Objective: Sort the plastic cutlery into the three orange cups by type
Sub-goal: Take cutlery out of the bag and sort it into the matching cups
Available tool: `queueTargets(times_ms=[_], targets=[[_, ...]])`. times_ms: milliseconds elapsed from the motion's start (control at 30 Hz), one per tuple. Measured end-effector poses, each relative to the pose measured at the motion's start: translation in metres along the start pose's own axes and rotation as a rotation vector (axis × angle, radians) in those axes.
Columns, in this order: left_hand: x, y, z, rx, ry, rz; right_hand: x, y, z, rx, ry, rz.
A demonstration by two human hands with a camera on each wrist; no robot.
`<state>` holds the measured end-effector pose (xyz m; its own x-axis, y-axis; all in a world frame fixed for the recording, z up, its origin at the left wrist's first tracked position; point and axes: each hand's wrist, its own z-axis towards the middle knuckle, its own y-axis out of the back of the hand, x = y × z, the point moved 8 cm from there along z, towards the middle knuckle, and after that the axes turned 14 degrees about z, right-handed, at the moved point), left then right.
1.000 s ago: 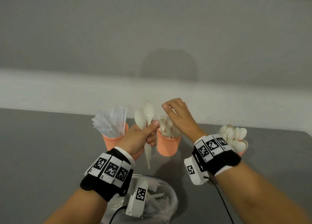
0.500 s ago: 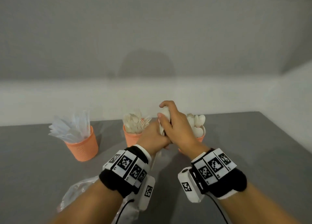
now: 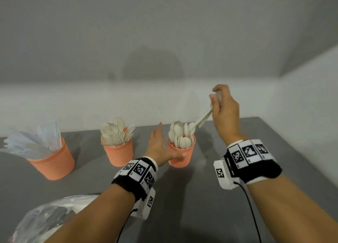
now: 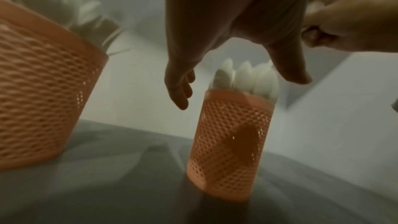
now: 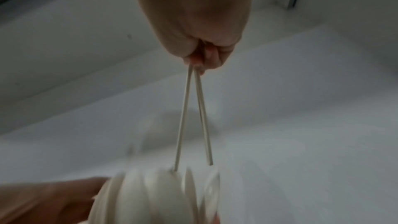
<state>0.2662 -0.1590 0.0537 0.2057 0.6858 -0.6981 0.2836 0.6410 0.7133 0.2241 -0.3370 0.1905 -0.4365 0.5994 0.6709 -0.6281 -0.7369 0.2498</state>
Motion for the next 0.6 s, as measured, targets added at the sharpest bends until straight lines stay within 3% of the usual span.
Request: queueTargets(times_ms=[200, 333, 433, 533, 600], targets=[[-0.005, -0.028, 0.017, -0.025, -0.039, -0.353, -0.042, -0.065, -0.03, 0.327, -0.086, 0.012], [0.006, -0.034, 0.024, -0.042, 0.001, -0.33, -0.07, -0.091, -0.056, 0.593, -0.147, -0.187], [0.01, -0.034, 0.026, -0.03, 0.024, -0.298, -0.078, -0.102, -0.066, 0.738, -0.246, -0.15], [0.009, -0.03, 0.023, -0.015, 0.062, -0.21, -0.077, -0.101, -0.064, 0.796, -0.33, -0.17], [0.004, -0.019, 0.016, -0.036, 0.048, -0.075, -0.06, -0.094, -0.052, 0.713, -0.258, -0.203]])
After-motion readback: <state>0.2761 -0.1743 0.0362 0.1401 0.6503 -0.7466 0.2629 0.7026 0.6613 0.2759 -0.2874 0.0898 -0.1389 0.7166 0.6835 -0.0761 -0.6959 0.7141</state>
